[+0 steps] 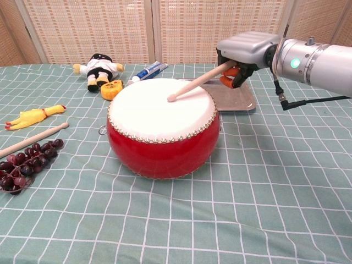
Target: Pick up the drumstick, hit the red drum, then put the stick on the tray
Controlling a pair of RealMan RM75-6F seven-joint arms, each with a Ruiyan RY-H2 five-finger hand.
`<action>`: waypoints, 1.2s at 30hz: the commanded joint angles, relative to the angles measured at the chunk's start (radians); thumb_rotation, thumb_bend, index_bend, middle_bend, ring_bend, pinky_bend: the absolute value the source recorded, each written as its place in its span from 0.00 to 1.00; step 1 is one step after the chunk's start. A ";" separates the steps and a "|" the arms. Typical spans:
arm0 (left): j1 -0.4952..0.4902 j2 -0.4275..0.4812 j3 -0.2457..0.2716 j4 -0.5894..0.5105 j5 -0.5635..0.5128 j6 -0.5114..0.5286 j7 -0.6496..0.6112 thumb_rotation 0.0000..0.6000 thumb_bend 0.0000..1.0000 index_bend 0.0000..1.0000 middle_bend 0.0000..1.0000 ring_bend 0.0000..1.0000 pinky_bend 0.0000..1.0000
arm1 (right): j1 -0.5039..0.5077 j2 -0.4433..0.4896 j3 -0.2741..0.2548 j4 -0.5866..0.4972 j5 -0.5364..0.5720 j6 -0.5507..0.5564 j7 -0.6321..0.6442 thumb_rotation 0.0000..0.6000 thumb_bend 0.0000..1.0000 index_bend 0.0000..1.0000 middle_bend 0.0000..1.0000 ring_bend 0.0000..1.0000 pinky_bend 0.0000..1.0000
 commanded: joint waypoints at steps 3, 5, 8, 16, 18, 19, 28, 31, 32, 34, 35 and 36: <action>-0.001 -0.001 0.001 0.002 0.002 -0.002 -0.002 1.00 0.28 0.00 0.00 0.03 0.02 | -0.044 0.006 0.082 -0.047 -0.053 0.097 0.387 1.00 0.56 1.00 0.92 1.00 0.95; -0.002 -0.003 0.002 0.003 0.004 -0.003 -0.002 1.00 0.28 0.00 0.00 0.03 0.02 | -0.038 0.017 0.063 -0.037 -0.059 0.065 0.375 1.00 0.56 1.00 0.92 1.00 0.95; -0.003 -0.004 0.001 0.003 0.003 -0.004 -0.002 1.00 0.27 0.00 0.00 0.03 0.02 | -0.022 0.022 0.022 -0.016 -0.054 0.012 0.288 1.00 0.56 1.00 0.92 1.00 0.95; -0.005 -0.005 0.002 0.002 -0.001 -0.011 0.004 1.00 0.27 0.00 0.00 0.03 0.02 | 0.016 -0.003 -0.059 0.030 0.045 -0.058 -0.060 1.00 0.56 1.00 0.92 1.00 0.95; -0.006 -0.005 0.002 0.002 0.000 -0.012 0.006 1.00 0.28 0.00 0.00 0.03 0.02 | 0.010 -0.006 -0.038 0.010 0.068 -0.035 -0.053 1.00 0.56 1.00 0.92 1.00 0.95; -0.005 -0.005 0.002 0.001 -0.001 -0.011 0.006 1.00 0.28 0.00 0.00 0.03 0.02 | 0.001 -0.005 -0.010 -0.013 0.070 -0.009 -0.005 1.00 0.56 1.00 0.92 1.00 0.95; -0.005 -0.002 -0.001 -0.003 0.002 -0.004 0.008 1.00 0.28 0.00 0.00 0.03 0.02 | -0.052 0.007 0.099 -0.070 -0.048 0.125 0.374 1.00 0.56 1.00 0.92 1.00 0.95; -0.005 -0.004 0.001 -0.003 0.003 -0.006 0.008 1.00 0.28 0.00 0.00 0.03 0.02 | -0.043 0.013 0.062 -0.040 -0.067 0.085 0.346 1.00 0.56 1.00 0.92 1.00 0.95; -0.005 -0.005 0.001 -0.003 0.003 -0.006 0.007 1.00 0.28 0.00 0.00 0.03 0.02 | -0.039 0.010 0.051 -0.032 -0.064 0.072 0.322 1.00 0.56 1.00 0.92 1.00 0.95; -0.005 -0.005 0.002 -0.001 0.001 -0.007 0.006 1.00 0.28 0.00 0.00 0.03 0.02 | -0.029 0.002 0.022 -0.010 -0.057 0.038 0.256 1.00 0.56 1.00 0.92 1.00 0.95; -0.005 -0.005 0.002 0.000 0.001 -0.008 0.006 1.00 0.28 0.00 0.00 0.03 0.02 | -0.023 -0.002 0.008 0.001 -0.053 0.024 0.219 1.00 0.56 1.00 0.92 1.00 0.95; -0.005 -0.005 0.002 0.001 0.000 -0.008 0.005 1.00 0.28 0.00 0.00 0.03 0.02 | -0.017 -0.006 -0.005 0.013 -0.051 0.012 0.180 1.00 0.56 1.00 0.92 1.00 0.95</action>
